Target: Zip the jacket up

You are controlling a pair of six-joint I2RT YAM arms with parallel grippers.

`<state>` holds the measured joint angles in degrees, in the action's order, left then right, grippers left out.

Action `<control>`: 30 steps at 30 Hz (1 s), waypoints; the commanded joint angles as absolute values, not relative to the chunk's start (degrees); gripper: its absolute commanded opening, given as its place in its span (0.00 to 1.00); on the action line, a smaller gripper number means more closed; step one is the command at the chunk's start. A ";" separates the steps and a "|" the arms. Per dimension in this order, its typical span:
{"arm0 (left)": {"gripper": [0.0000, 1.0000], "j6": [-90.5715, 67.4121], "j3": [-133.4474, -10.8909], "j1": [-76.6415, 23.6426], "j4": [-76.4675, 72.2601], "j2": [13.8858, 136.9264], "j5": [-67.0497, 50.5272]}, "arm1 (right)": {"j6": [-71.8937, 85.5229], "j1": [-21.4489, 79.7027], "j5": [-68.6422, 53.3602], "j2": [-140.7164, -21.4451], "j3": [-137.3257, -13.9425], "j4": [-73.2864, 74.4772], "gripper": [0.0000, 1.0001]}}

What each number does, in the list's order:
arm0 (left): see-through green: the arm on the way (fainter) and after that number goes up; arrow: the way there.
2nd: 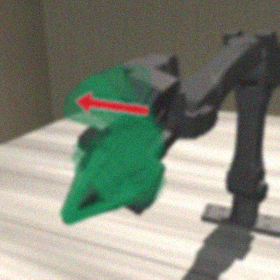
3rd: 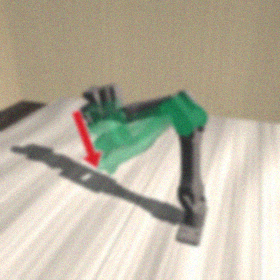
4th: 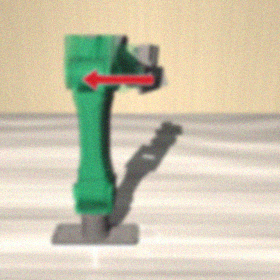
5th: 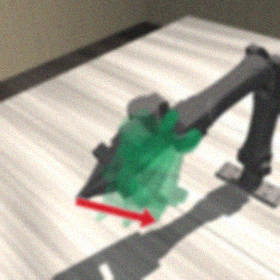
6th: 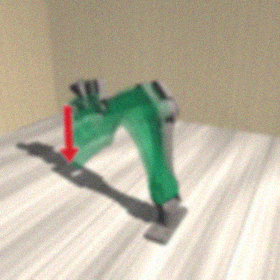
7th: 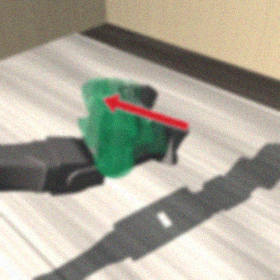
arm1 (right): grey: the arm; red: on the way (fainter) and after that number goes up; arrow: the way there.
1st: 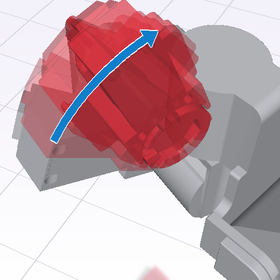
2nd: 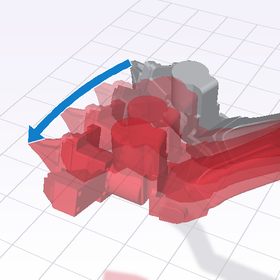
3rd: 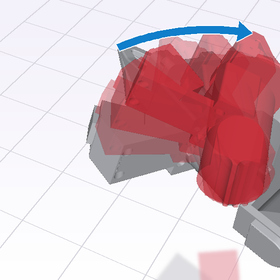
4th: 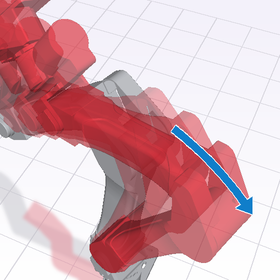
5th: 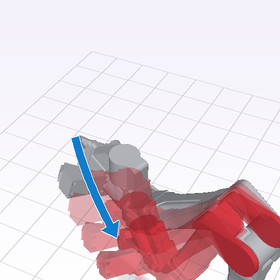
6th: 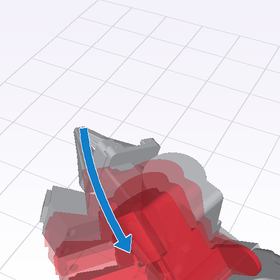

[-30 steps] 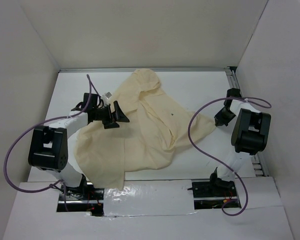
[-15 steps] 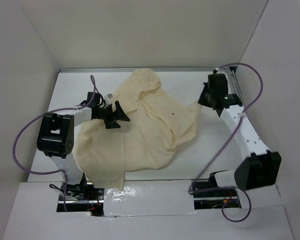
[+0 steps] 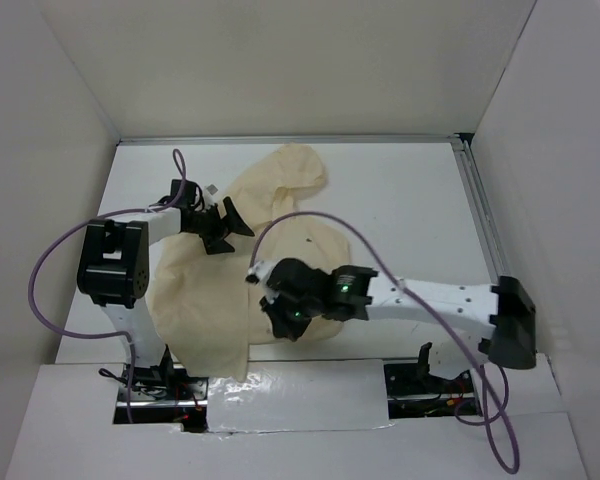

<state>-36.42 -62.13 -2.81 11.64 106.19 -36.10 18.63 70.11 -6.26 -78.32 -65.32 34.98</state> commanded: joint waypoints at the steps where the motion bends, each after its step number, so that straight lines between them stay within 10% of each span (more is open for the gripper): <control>1: 0.99 -37.44 -63.28 -2.02 11.78 107.14 -36.12 | 19.08 73.03 -15.47 -83.14 -64.77 32.35 0.00; 9: 0.99 -37.18 -66.26 -1.41 12.04 108.98 -37.26 | 13.10 69.36 -31.27 -87.89 -57.75 26.90 0.04; 10: 0.99 -37.18 -66.70 -1.49 12.04 109.42 -37.61 | 12.49 68.13 -34.07 -89.02 -56.35 26.11 0.31; 12: 0.99 -37.09 -68.37 -1.50 12.83 110.39 -38.40 | 12.48 63.05 -37.25 -89.47 -56.33 26.45 0.52; 13: 0.99 -36.92 -68.55 -1.49 12.66 110.56 -38.67 | 12.39 62.15 -38.74 -87.73 -56.95 26.72 0.99; 21: 0.99 -35.77 -65.57 -2.11 12.13 106.01 -40.08 | 19.85 57.60 -18.91 -70.68 -57.14 29.01 1.00; 30: 0.99 -39.19 -51.62 -10.10 20.29 80.64 -24.91 | 30.66 50.89 -1.60 -77.51 -51.68 31.65 1.00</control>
